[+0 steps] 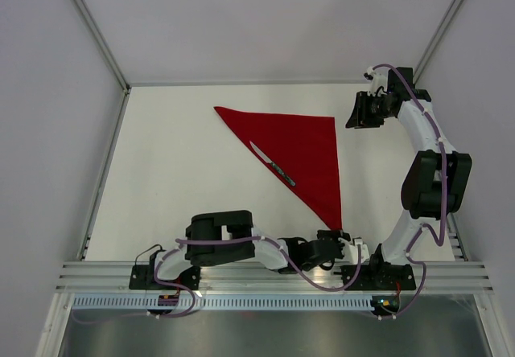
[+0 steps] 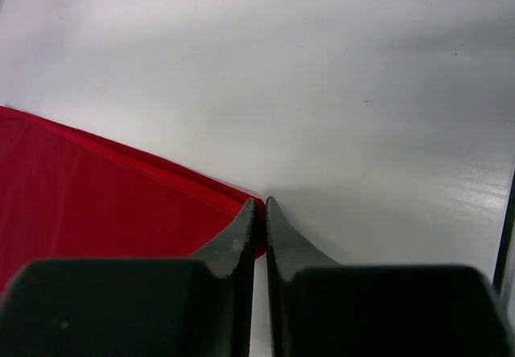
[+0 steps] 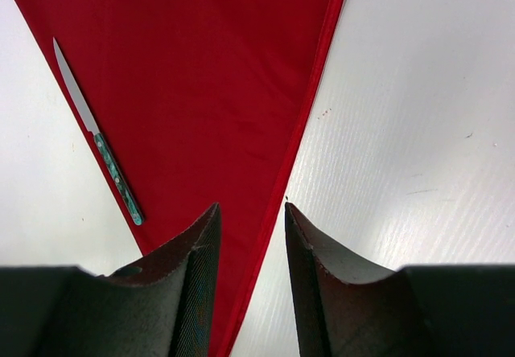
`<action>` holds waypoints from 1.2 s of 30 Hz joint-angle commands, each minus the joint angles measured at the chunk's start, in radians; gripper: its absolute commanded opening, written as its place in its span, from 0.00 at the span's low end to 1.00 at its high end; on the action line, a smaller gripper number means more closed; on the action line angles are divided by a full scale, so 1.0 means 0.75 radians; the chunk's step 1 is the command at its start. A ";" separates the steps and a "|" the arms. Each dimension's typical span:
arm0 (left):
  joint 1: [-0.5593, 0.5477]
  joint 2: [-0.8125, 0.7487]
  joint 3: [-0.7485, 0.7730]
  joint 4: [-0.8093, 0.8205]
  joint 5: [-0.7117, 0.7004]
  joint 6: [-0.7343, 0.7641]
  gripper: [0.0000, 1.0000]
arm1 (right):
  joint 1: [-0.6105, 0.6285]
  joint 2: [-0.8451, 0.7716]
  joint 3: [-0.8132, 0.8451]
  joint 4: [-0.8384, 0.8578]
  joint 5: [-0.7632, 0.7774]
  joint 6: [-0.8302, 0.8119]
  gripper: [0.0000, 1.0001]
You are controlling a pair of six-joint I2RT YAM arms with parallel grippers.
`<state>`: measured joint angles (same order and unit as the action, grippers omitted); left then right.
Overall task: Fold the napkin, place the utensils inside, and roll it up
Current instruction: Fold the napkin
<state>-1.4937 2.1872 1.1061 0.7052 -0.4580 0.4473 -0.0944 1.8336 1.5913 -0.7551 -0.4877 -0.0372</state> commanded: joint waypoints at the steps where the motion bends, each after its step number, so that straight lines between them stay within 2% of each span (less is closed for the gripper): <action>1: 0.020 -0.016 0.035 -0.003 0.050 -0.030 0.09 | -0.005 -0.027 -0.009 0.037 0.000 0.013 0.43; 3: 0.030 -0.047 0.035 -0.014 0.079 -0.056 0.02 | -0.005 -0.027 -0.011 0.041 0.002 0.013 0.43; 6: 0.063 -0.124 0.043 -0.048 0.146 -0.128 0.02 | -0.005 -0.029 -0.013 0.043 0.006 0.013 0.43; 13: 0.263 -0.331 0.047 -0.177 0.389 -0.508 0.02 | -0.005 -0.023 -0.013 0.043 0.014 0.009 0.42; 15: 0.355 -0.382 0.041 -0.210 0.455 -0.582 0.02 | -0.005 -0.025 -0.013 0.044 0.014 0.009 0.42; 16: 0.390 -0.398 0.033 -0.220 0.479 -0.702 0.02 | -0.005 -0.025 -0.013 0.044 0.014 0.011 0.42; 21: 0.662 -0.496 -0.073 -0.220 0.604 -1.039 0.02 | -0.001 -0.025 -0.013 0.044 0.014 0.007 0.42; 27: 0.999 -0.529 -0.186 -0.167 0.790 -1.330 0.02 | 0.001 -0.027 -0.013 0.041 0.012 0.009 0.42; 32: 1.224 -0.491 -0.221 -0.145 0.929 -1.437 0.02 | 0.005 -0.035 -0.015 0.043 0.016 0.005 0.42; 36: 1.316 -0.435 -0.190 -0.157 0.993 -1.482 0.02 | 0.013 -0.035 -0.013 0.043 0.026 0.001 0.42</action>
<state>-0.5304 1.8278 0.9443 0.5514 0.1871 -0.5636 -0.0921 1.8336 1.5841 -0.7471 -0.4736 -0.0380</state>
